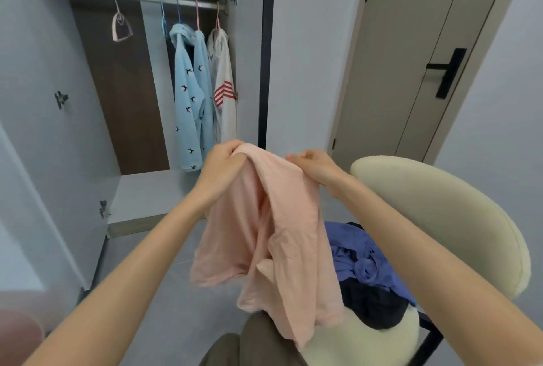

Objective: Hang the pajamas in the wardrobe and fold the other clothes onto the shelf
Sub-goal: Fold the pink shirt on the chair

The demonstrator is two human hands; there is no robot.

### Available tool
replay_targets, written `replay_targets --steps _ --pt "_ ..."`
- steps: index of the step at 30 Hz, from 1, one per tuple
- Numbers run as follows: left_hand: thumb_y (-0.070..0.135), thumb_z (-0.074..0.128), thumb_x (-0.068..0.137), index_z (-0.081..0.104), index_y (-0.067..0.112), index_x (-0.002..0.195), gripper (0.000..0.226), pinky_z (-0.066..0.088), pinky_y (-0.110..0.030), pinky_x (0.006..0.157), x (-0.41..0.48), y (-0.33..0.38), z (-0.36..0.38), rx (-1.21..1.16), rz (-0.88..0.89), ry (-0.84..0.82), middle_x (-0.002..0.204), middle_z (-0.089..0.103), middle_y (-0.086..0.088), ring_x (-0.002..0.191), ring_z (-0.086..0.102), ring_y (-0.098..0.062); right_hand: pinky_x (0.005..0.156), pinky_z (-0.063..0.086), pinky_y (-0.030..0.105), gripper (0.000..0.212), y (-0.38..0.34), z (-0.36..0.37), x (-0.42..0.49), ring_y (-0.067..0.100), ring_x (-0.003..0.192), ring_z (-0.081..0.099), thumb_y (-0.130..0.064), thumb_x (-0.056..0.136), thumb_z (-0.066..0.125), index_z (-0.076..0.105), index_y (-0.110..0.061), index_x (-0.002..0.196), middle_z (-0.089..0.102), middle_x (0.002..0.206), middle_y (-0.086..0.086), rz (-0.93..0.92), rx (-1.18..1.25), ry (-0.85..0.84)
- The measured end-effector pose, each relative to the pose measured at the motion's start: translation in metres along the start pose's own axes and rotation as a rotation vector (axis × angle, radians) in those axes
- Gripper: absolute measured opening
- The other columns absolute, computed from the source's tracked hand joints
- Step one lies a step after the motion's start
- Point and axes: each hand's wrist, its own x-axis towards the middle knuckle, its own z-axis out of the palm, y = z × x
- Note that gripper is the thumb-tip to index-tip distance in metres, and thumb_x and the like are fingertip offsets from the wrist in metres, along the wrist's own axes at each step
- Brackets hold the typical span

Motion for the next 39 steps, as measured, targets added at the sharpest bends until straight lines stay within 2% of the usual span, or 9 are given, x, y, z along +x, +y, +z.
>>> replay_targets --steps 5,8,11,14,17,23,26,34,39 --pt "0.025 0.041 0.086 0.056 0.009 0.074 0.025 0.031 -0.031 0.069 0.015 0.018 -0.024 0.179 -0.106 -0.016 0.076 0.049 -0.013 0.074 0.044 -0.018 0.064 0.039 0.007 0.012 -0.005 0.043 -0.015 0.001 0.073 0.05 -0.028 0.095 0.054 0.053 -0.023 0.084 0.059 0.095 -0.005 -0.346 0.055 0.104" --pt "0.015 0.041 0.088 0.059 0.002 0.074 0.026 0.036 -0.034 0.07 0.015 0.017 -0.035 0.208 -0.152 -0.043 0.079 0.054 -0.019 0.076 0.048 -0.025 0.07 0.046 0.015 0.017 -0.01 0.07 -0.037 0.002 0.081 0.054 -0.044 0.089 0.054 0.053 -0.028 0.094 0.058 0.093 -0.015 -0.563 0.014 0.019" --pt "0.012 0.04 0.088 0.06 0.001 0.076 0.026 0.035 -0.032 0.07 0.01 0.019 -0.038 0.195 -0.161 -0.031 0.081 0.055 -0.02 0.077 0.048 -0.023 0.073 0.048 0.026 0.03 -0.006 0.096 -0.046 0.002 0.087 0.053 -0.051 0.083 0.06 0.046 -0.029 0.098 0.052 0.097 -0.016 -0.575 -0.198 0.031" --pt "0.013 0.041 0.089 0.052 0.012 0.075 0.018 0.027 -0.029 0.066 0.01 0.019 -0.044 0.192 -0.134 -0.021 0.076 0.044 -0.01 0.073 0.038 -0.018 0.065 0.045 0.033 0.014 -0.004 0.112 -0.043 0.011 0.072 0.052 -0.027 0.095 0.052 0.047 -0.019 0.085 0.053 0.082 -0.005 -0.559 -0.115 0.1" --pt "0.013 0.049 0.088 0.051 0.01 0.07 0.019 0.028 -0.027 0.058 0.009 0.009 -0.06 0.203 -0.062 0.002 0.068 0.044 -0.008 0.065 0.038 -0.017 0.056 0.032 0.028 0.024 -0.005 0.105 -0.028 0.007 0.057 0.042 -0.019 0.099 0.042 0.047 -0.016 0.076 0.047 0.063 -0.009 -0.505 -0.052 0.159" --pt "0.049 0.073 0.074 0.062 0.038 0.101 0.031 0.043 -0.028 0.07 -0.001 -0.019 -0.082 0.352 0.167 -0.165 0.084 0.067 0.003 0.073 0.056 -0.006 0.061 0.036 0.014 0.023 -0.028 0.062 0.007 -0.007 0.066 0.049 -0.022 0.099 0.044 0.06 -0.011 0.086 0.057 0.074 -0.011 -0.507 -0.021 0.261" --pt "0.05 0.055 0.089 0.063 0.043 0.115 0.028 0.05 -0.038 0.092 -0.002 -0.021 -0.085 0.328 0.279 -0.029 0.113 0.066 0.022 0.107 0.059 0.0 0.067 0.041 0.019 0.019 -0.038 0.054 0.014 0.0 0.074 0.055 -0.031 0.095 0.051 0.064 -0.017 0.091 0.064 0.08 -0.008 -0.597 -0.111 0.253" --pt "0.036 0.041 0.1 0.065 0.026 0.103 0.026 0.048 -0.036 0.083 0.001 -0.023 -0.091 0.332 0.26 0.313 0.1 0.067 0.012 0.095 0.061 -0.015 0.055 0.036 0.03 0.033 -0.001 0.063 0.007 0.02 0.065 0.05 -0.045 0.096 0.047 0.049 -0.013 0.09 0.055 0.071 -0.001 -0.736 -0.51 0.14" --pt "0.032 0.039 0.1 0.061 0.022 0.098 0.025 0.044 -0.032 0.077 0.001 -0.039 -0.097 0.231 0.16 0.48 0.091 0.065 0.007 0.086 0.059 -0.014 0.054 0.028 0.037 0.03 0.032 0.059 0.012 0.027 0.066 0.047 -0.034 0.097 0.05 0.041 -0.01 0.081 0.054 0.072 0.008 -0.609 -0.598 0.1"
